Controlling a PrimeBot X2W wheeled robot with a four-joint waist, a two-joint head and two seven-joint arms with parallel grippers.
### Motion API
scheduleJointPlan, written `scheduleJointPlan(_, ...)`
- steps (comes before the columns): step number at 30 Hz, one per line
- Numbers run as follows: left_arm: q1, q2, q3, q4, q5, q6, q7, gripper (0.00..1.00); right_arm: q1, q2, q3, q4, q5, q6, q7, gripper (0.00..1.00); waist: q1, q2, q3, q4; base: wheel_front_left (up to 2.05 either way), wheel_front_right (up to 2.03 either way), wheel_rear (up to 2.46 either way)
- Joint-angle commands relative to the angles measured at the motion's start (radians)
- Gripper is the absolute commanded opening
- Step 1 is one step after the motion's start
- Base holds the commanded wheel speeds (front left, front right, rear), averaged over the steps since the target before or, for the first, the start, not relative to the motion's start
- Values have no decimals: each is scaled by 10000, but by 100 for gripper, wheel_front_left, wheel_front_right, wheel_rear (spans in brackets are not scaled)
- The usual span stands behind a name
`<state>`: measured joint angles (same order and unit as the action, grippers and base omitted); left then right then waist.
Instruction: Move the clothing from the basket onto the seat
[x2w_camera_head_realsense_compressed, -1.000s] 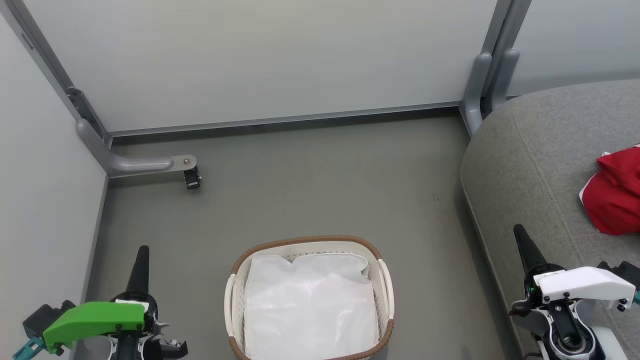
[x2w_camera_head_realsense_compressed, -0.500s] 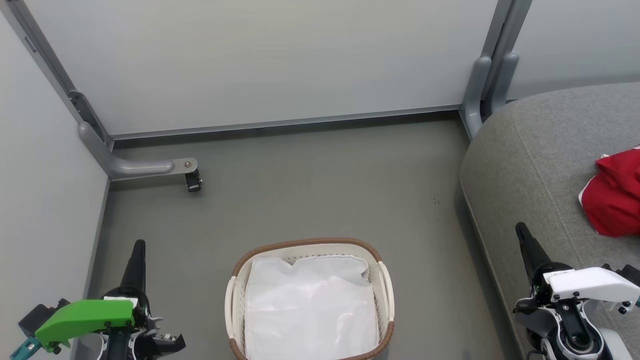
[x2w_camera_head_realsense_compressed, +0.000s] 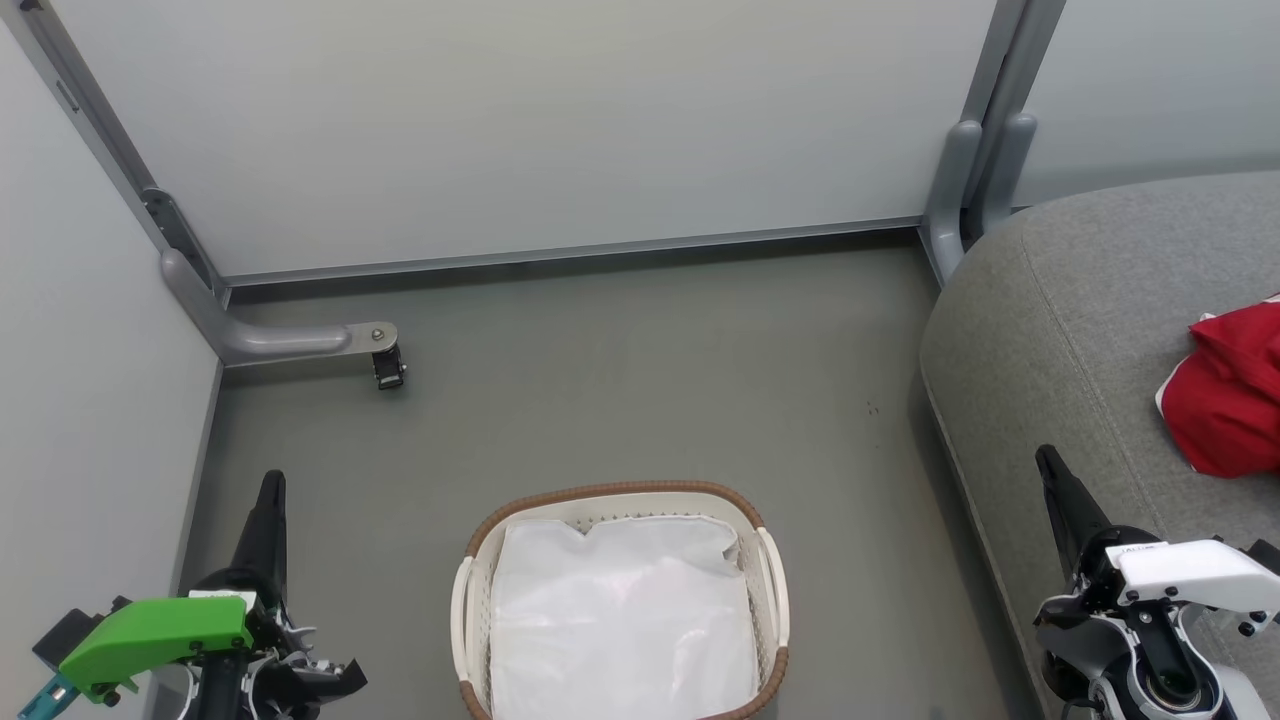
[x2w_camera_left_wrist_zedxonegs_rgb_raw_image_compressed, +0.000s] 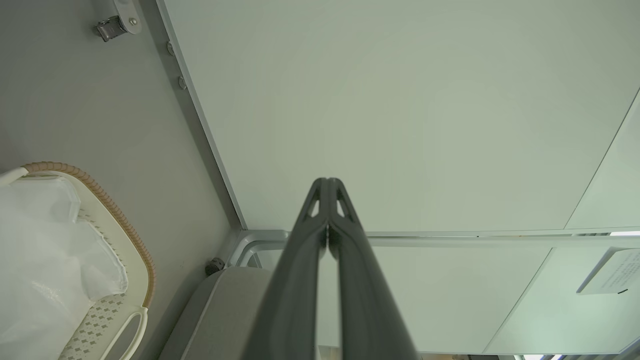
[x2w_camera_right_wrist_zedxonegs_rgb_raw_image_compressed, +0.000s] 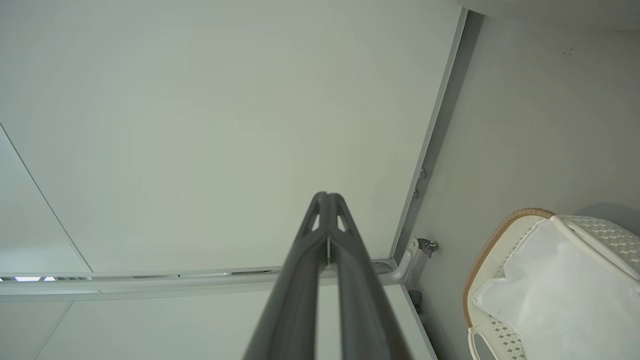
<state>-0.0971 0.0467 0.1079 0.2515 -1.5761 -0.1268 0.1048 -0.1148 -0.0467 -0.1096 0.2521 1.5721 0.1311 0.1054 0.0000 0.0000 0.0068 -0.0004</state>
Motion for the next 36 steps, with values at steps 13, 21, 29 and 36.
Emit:
scheduleJointPlan(13,-167,63,84,-76,-384,-71,132,0,125,-63,-66,-105,426,-7,119,0,0,0,-37,4,0,0,0)
scheduleJointPlan(21,-167,63,84,-77,-384,-68,132,0,125,-63,-64,-105,426,-7,118,0,0,0,-37,4,0,0,0)
scheduleJointPlan(29,-167,64,83,-77,-385,-68,131,0,124,-63,-63,-103,426,-7,118,0,0,0,-37,4,0,0,0)
scheduleJointPlan(36,-166,64,83,-78,-385,-67,131,0,124,-63,-63,-103,427,-7,117,0,0,0,-37,4,0,0,0)
